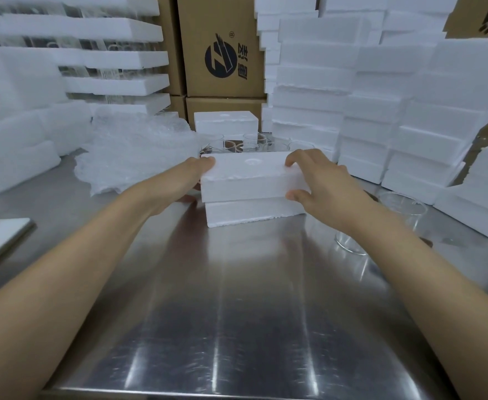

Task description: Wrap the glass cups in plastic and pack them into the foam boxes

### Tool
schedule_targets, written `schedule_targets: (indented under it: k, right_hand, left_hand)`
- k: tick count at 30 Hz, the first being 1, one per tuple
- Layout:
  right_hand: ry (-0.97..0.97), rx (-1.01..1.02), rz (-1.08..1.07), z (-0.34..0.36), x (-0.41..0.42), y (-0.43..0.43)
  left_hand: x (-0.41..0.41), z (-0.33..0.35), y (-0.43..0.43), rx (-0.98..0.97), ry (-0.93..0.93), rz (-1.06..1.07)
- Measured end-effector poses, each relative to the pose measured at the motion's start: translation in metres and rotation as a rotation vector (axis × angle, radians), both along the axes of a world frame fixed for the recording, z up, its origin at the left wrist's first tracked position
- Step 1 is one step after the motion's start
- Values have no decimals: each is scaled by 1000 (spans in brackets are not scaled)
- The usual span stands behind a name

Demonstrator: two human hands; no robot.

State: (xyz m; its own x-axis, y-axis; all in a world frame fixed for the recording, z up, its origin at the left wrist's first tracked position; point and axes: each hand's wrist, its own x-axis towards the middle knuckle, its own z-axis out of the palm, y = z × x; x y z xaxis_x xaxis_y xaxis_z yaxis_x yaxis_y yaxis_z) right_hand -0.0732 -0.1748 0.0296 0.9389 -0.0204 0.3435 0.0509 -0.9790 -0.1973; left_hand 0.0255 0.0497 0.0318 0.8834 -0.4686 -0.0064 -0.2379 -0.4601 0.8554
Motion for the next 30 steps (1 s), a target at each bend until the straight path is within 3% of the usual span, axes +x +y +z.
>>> schedule_targets:
  k: [20,30]
  right_hand:
    - [-56,41,-12,0,5,-3]
    - [-37,-224,-47,2,9,5]
  left_hand:
    - [23,-7,8,-152,191,72]
    - [19,-3,6,-181,264,56]
